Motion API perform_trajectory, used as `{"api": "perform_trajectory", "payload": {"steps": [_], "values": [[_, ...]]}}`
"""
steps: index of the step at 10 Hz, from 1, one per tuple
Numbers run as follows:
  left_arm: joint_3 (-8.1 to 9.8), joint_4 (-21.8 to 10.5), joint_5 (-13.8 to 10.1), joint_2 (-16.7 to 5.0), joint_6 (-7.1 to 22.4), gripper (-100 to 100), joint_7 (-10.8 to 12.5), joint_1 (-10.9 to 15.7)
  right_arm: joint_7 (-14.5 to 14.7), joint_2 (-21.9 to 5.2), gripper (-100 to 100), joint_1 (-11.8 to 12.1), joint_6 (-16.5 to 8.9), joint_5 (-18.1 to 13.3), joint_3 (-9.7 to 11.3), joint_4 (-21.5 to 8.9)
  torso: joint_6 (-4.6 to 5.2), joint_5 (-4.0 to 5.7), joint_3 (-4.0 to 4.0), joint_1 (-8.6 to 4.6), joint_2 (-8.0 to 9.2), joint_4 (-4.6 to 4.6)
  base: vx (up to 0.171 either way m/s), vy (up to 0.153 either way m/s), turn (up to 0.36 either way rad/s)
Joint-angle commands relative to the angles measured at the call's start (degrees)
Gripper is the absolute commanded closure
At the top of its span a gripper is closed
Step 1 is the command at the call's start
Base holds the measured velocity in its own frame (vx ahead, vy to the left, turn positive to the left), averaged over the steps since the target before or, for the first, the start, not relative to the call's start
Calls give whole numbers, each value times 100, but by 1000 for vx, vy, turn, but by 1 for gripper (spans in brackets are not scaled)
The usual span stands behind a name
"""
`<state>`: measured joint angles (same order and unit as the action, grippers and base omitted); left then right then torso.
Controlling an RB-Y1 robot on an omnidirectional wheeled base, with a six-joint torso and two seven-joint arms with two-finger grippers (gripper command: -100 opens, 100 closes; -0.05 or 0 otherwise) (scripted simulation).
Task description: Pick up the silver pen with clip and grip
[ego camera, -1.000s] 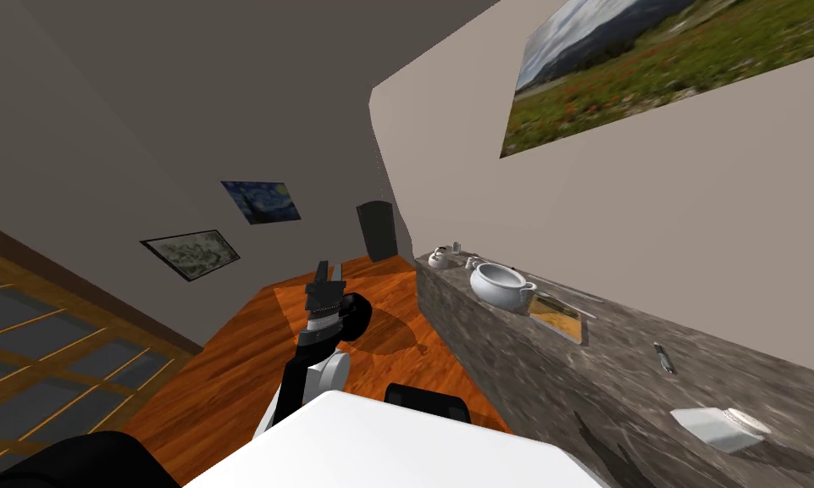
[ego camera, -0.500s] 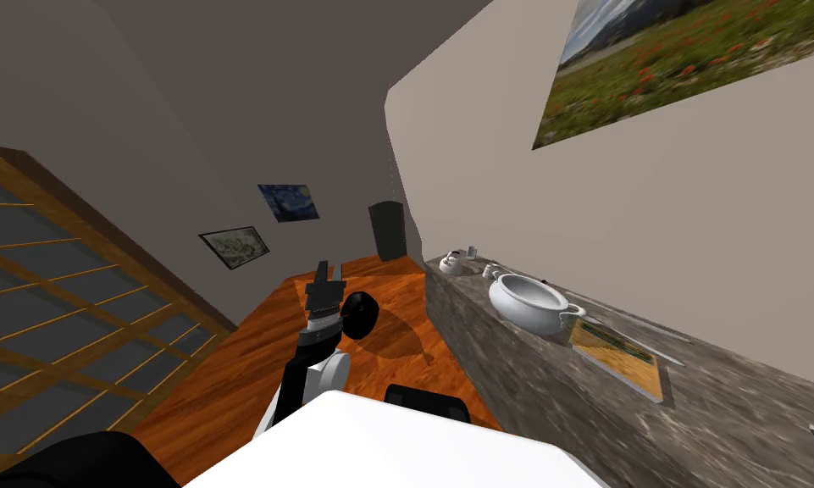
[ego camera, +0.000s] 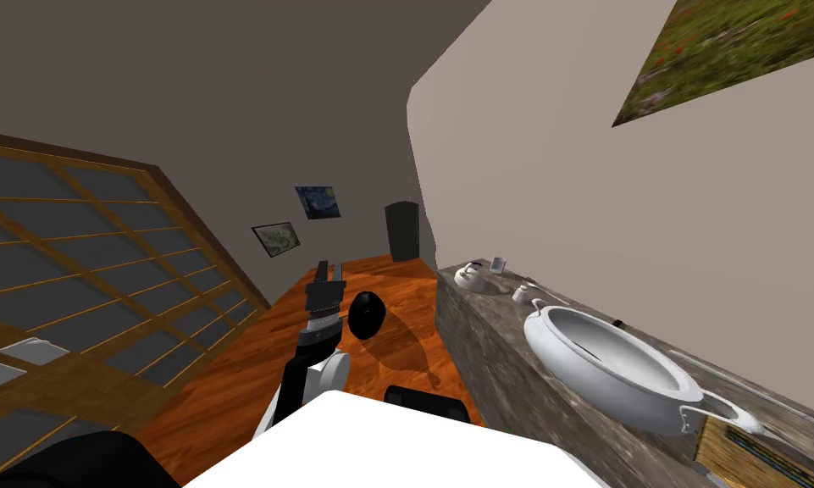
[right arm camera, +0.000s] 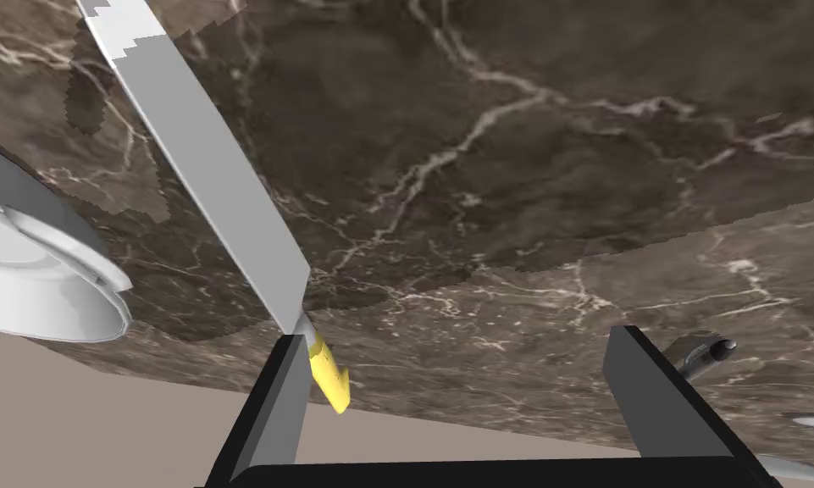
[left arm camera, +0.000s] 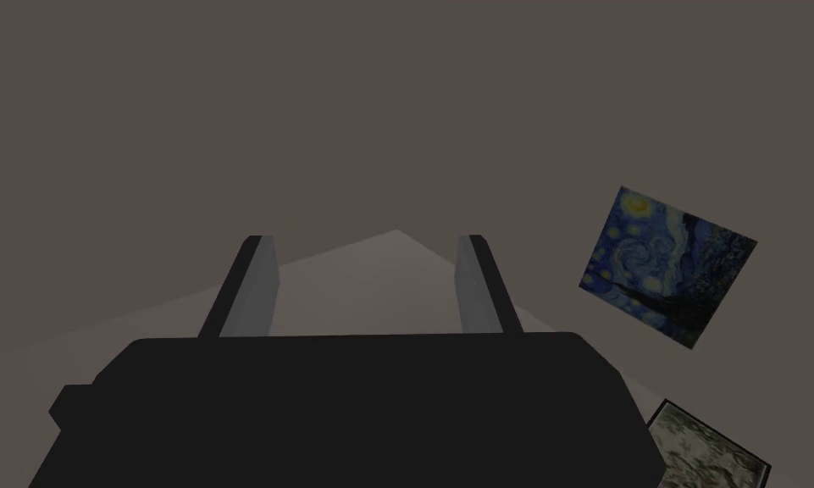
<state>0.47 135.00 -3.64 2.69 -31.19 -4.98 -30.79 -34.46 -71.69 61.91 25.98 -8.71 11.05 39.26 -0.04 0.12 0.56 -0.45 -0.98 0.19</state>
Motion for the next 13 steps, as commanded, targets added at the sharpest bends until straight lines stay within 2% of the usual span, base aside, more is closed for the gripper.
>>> {"api": "perform_trajectory", "payload": {"steps": [1, 4, 5, 6, 7, 8, 9, 10, 11, 12, 13], "values": [[0, 0, 0, 0, 0, 0, 0, 0, -126, 101, -100, -132, 83, -99, -70, -76, 0, 0, 0, 0, 0, 0, 209, -194, 323], [1, 0, 0, 0, 0, 0, 0, 0, -272, 341, -100, -352, 192, -227, -196, -34, 11, 3, -24, -9, 43, -9, 141, -175, 186], [0, 0, 0, 0, 0, 0, 0, 0, -252, 260, -100, -294, 150, -195, -160, -31, 11, 3, -27, -3, 47, -11, 60, -74, 49], [0, 0, 0, 1, 0, 0, 0, 0, -268, 265, 0, -311, 162, -202, -162, -33, 18, -5, -38, 29, 69, -14, 12, -16, 1], [-1, 0, 0, 1, 0, 0, 0, 1, 20, 29, -100, -504, -126, 85, -42, 254, 20, -12, -50, 54, 88, -19, -92, -20, -24], [-1, 0, 0, 2, 0, 0, 0, 2, 134, 29, -100, -504, -351, 242, -42, 410, 17, -13, -68, 58, 120, -26, -117, -40, -3], [-1, -1, 0, 2, 0, 0, 0, 2, 134, 29, -100, -504, -353, 433, -42, 410, 21, -13, -79, 54, 137, -31, -63, -26, 0], [-1, -1, 0, 2, 0, 0, 0, 2, 418, -205, -100, -698, -614, 602, 78, 680, 22, -12, -76, 58, 131, -31, -96, -40, -37], [-1, -1, 0, 2, 0, 0, 0, 2, 535, -205, -100, -698, -666, 750, 78, 671, 20, -12, -79, 52, 137, -31, -111, -29, -3], [-1, -1, 0, 2, 1, 0, 0, 3, 535, -205, -100, -698, -792, 934, 78, 838, 21, -14, -81, 57, 141, -32, -61, -8, 5], [-1, -1, 0, 2, 1, 0, 0, 2, 535, -205, -100, -698, -866, 1068, 78, 853, 22, -13, -76, 64, 130, -31, -13, 1, -1]]}}
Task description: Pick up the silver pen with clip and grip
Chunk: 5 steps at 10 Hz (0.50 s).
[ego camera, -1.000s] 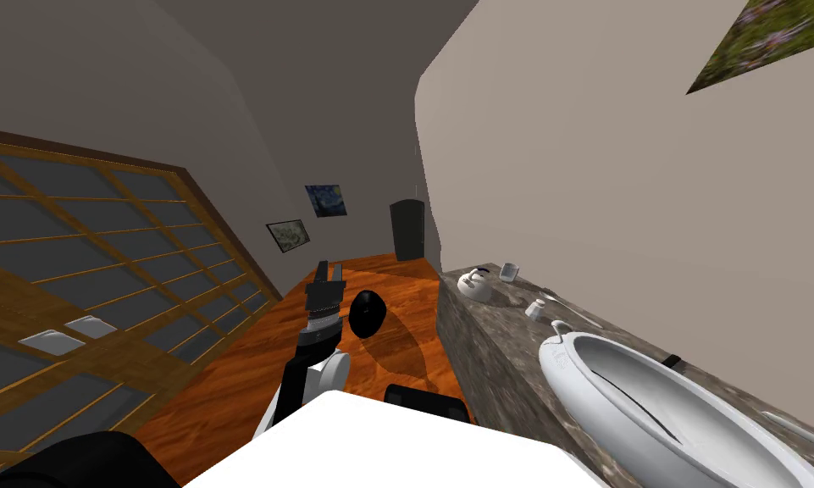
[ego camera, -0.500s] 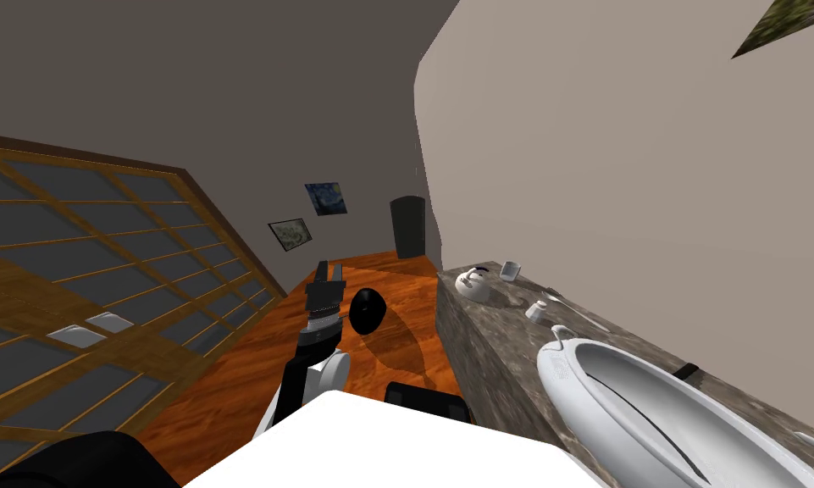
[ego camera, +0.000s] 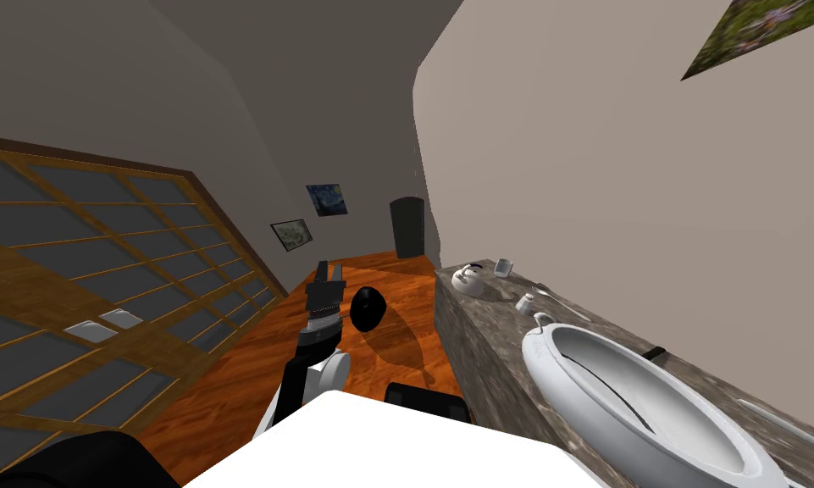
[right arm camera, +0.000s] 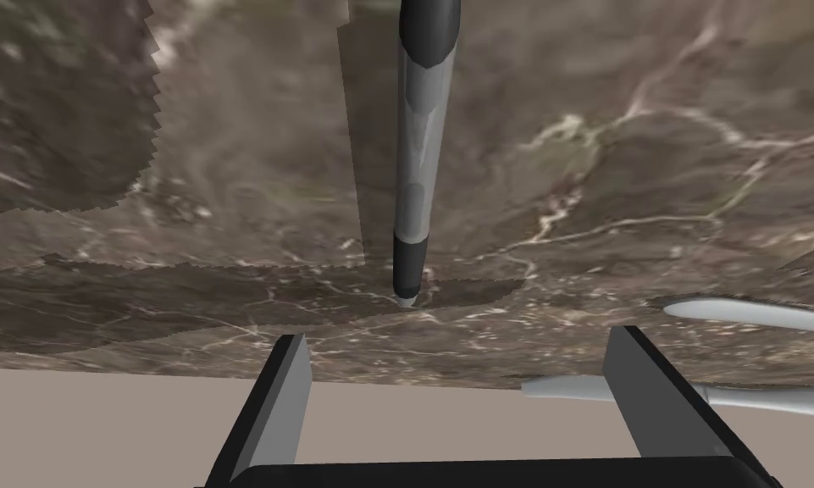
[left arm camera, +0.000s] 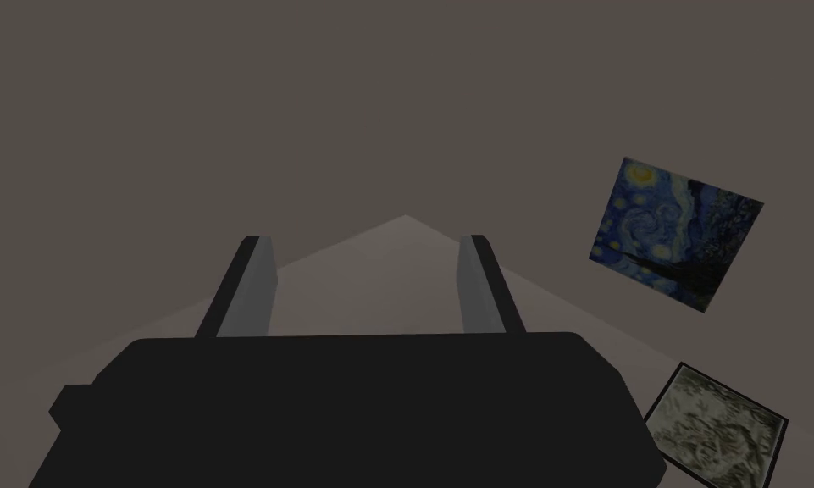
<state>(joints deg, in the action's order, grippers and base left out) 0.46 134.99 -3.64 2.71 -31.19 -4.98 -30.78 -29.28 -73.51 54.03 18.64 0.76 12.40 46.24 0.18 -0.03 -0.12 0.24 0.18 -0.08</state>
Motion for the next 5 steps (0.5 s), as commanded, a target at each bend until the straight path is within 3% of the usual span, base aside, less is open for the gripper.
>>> {"api": "perform_trajectory", "payload": {"steps": [1, 2, 4, 5], "values": [[0, 0, 0, 0, 0, 0, 0, 0, 286, -257, -100, -104, -286, 286, 63, 286, 0, 0, 0, 0, 0, 0, -91, -30, -36], [0, 0, 0, 0, 0, 0, 0, 1, 402, -257, -100, -104, -438, 433, 63, 393, -3, 1, -6, -9, 14, -2, -113, -33, 3], [0, 0, 0, 0, 0, 0, 0, 0, 417, -257, -100, -104, -644, 756, 63, 598, 0, 2, -7, -5, 12, -3, -30, -8, 0], [0, 0, 0, 0, 0, 0, 0, 0, 699, -491, -100, -297, -853, 933, 183, 805, 0, 0, 1, 0, -2, 0, -71, -33, -30]]}}
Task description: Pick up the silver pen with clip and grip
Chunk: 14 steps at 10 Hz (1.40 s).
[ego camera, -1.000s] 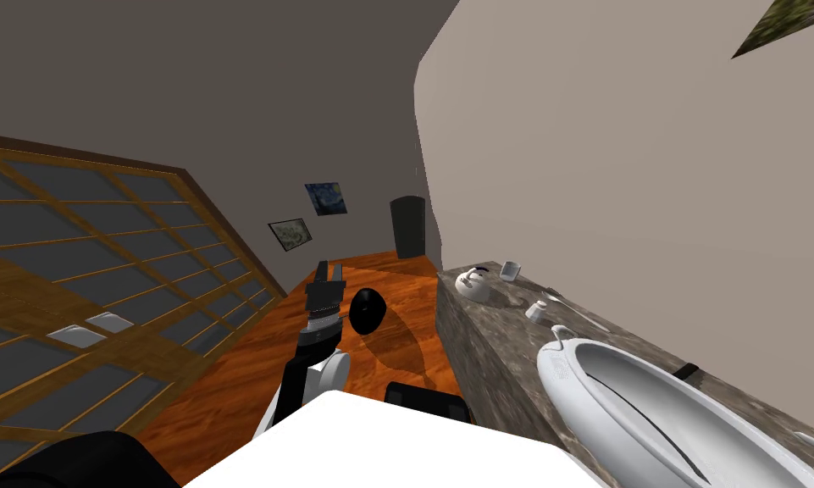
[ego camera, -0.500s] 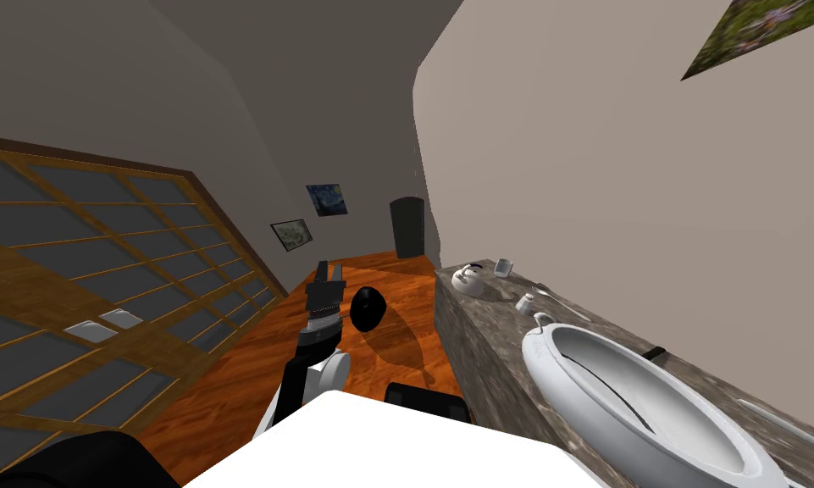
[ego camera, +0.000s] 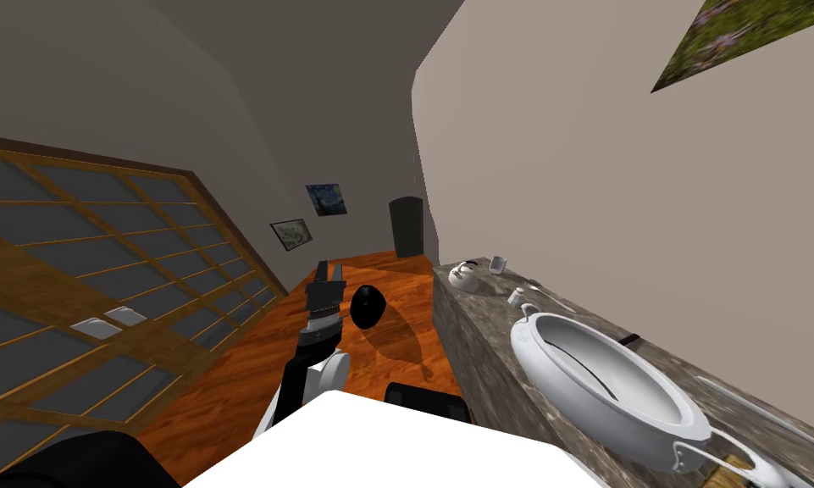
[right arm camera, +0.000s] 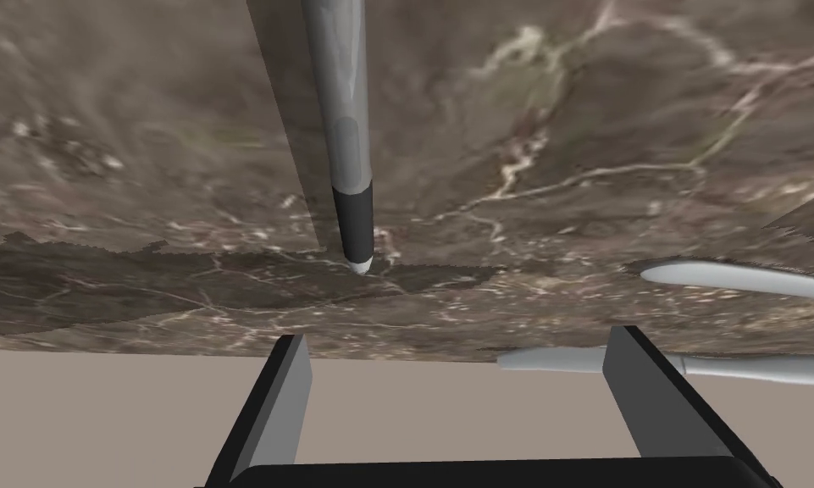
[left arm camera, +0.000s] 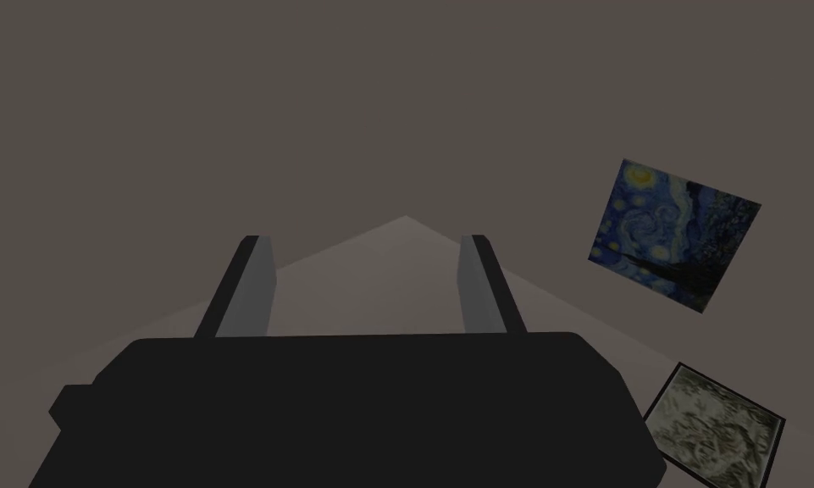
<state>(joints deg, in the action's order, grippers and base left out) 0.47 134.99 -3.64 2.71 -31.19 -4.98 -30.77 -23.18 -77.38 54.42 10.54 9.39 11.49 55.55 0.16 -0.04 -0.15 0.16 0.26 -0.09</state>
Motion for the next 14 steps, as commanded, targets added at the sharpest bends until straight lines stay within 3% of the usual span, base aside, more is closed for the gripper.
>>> {"api": "perform_trajectory", "payload": {"steps": [1, 2, 3, 6, 7, 8, 10, 11, 12, 14], "values": [[0, 0, 0, 0, 0, 0, 0, 0, 208, -104, -100, -286, -286, 286, 274, 110, 0, 0, 0, 0, 0, 0, -105, -26, -1], [0, 0, 0, 0, 0, 0, 0, 0, 208, -104, -100, -323, -347, 488, 274, 110, 2, 3, -7, 1, 11, -3, -67, -2, 2], [0, 0, 0, 0, 0, 0, 0, 0, 493, -338, -100, -483, -603, 664, 394, 458, 3, 2, -5, 6, 5, -3, -107, -24, -34], [0, 0, 0, 0, 0, 0, 0, 0, 608, -338, -100, -529, -860, 1162, 394, 553, 4, 3, -4, 0, 4, -3, -57, -24, -1], [0, 0, 0, 0, 0, 0, 0, -1, 885, -572, -100, -723, -1033, 1340, 514, 772, 3, 1, 4, 5, -10, 1, -88, -32, -33], [0, 0, 0, 0, 0, 0, 0, 0, 1009, -572, -100, -723, -1207, 1483, 514, 940, 2, 2, -3, -1, 5, -1, -113, -38, -3], [0, 0, 0, 0, 0, 0, 0, 0, 1009, -572, -100, -723, -1374, 1797, 514, 995, 4, 2, -4, 2, 4, -2, -33, -7, 3], [0, 0, 0, 0, 0, 0, 0, -1, 1294, -806, -100, -916, -1605, 1985, 635, 1249, 4, 0, 4, 10, -11, 1, -83, -16, -33], [0, 0, 0, 0, 0, 0, 0, 0, 1410, -806, -100, -916, -1761, 2168, 635, 1424, 1, 0, -2, 6, 2, -1, -108, -27, -1], [0, 0, 0, 0, 0, 0, 0, 0, 1410, -806, -100, -916, -1887, 2431, 635, 1438, 5, 1, -4, 4, 4, -3, -36, -12, -1]]}}
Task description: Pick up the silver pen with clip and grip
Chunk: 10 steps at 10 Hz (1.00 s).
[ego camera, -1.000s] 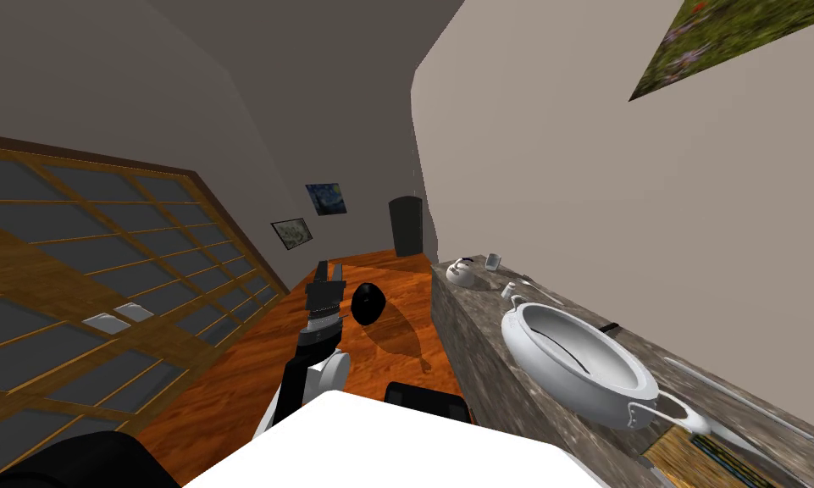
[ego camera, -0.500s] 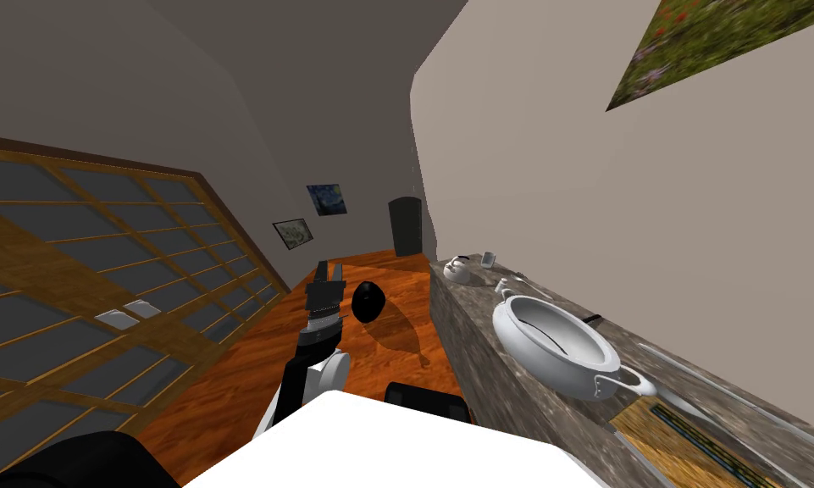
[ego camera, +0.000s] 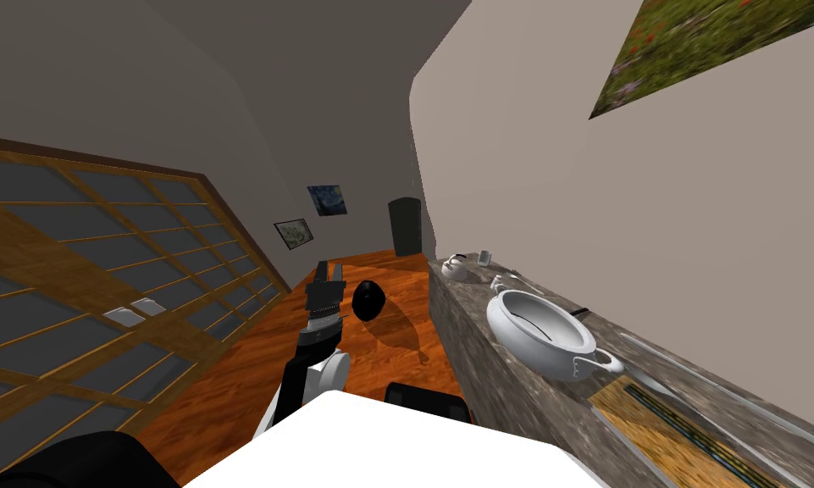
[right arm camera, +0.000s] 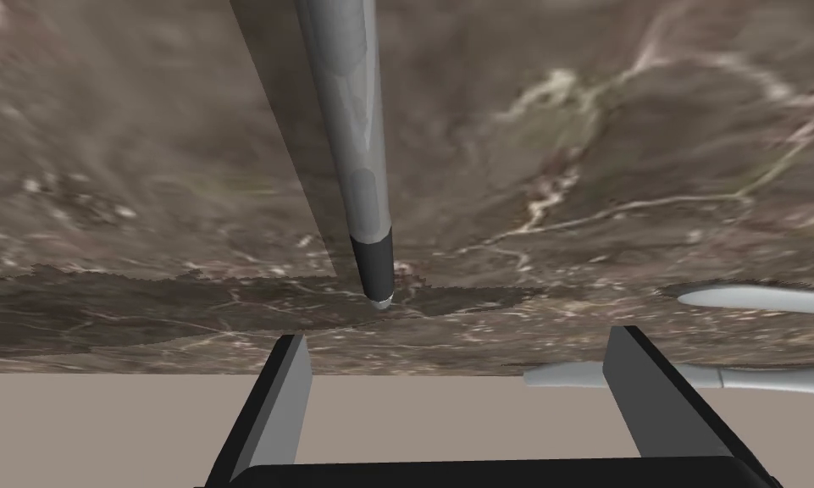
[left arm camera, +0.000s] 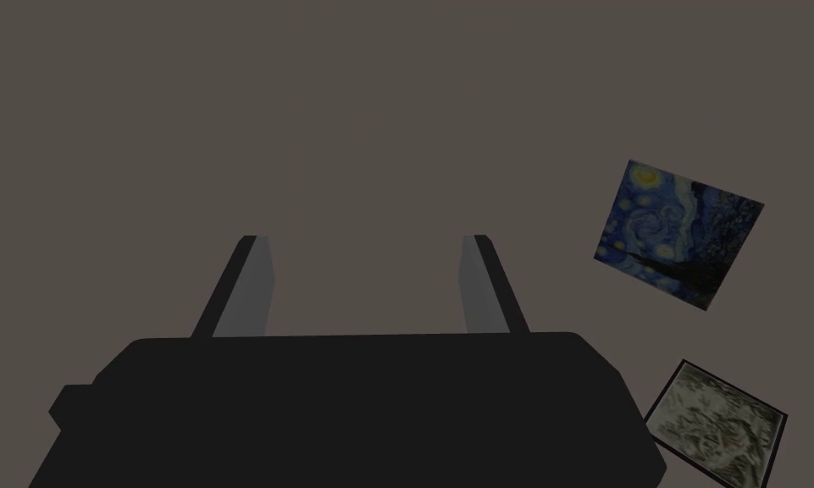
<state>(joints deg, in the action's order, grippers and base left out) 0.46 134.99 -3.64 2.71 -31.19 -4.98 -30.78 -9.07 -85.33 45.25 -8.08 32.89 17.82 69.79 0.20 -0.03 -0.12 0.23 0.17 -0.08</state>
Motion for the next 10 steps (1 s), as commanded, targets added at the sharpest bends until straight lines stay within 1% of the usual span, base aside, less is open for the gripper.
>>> {"api": "perform_trajectory", "payload": {"steps": [1, 2, 3, 4, 5, 6, 7, 8, 9, 10], "values": [[0, 0, 0, 0, 0, 0, 0, 0, 286, -245, -100, -193, -286, 286, 122, 286, 0, 0, 0, 0, 0, 0, -80, -30, -30], [0, 0, 0, 0, 0, 0, 0, 1, 400, -245, -100, -193, -454, 449, 122, 457, -2, 0, -5, -5, 12, -1, -93, -33, -1], [0, 0, 0, 0, 0, 0, 0, 1, 400, -245, -100, -193, -538, 664, 122, 457, 0, 2, -9, -7, 17, -4, -53, -16, 4], [0, 0, 0, 0, 0, 0, 0, 0, 679, -479, -100, -386, -736, 856, 242, 678, 1, 1, -6, -4, 11, -2, -125, -38, -38], [0, 0, 0, 0, 0, 0, 0, 1, 801, -479, -100, -386, -928, 981, 242, 868, 0, 1, -15, -9, 28, -5, -119, -35, -3], [0, 0, 0, 0, 0, 0, 0, 1, 801, -479, -100, -386, -1051, 1134, 242, 900, 1, 2, -18, -8, 30, -7, -47, -16, 5], [0, 0, 0, 0, 0, 0, 0, 0, 801, -479, -100, -386, -1051, 1287, 242, 900, 1, 1, -8, -3, 14, -3, 0, 0, 0], [0, 0, 0, 0, 0, 0, 0, 0, 801, -479, -100, -386, -1051, 1351, 242, 900, 1, 0, 1, 2, -3, 1, 11, 1, -2], [0, 0, 0, 0, 0, 0, 0, 0, 1085, -713, -100, -580, -1339, 1566, 362, 1183, 0, -1, 7, 4, -12, 3, -74, -24, -26], [0, 0, 0, 0, 0, 0, 0, 0, 1202, -713, -100, -580, -1455, 1811, 362, 1299, -2, -1, -2, -2, 6, 0, -117, -39, -2]]}}
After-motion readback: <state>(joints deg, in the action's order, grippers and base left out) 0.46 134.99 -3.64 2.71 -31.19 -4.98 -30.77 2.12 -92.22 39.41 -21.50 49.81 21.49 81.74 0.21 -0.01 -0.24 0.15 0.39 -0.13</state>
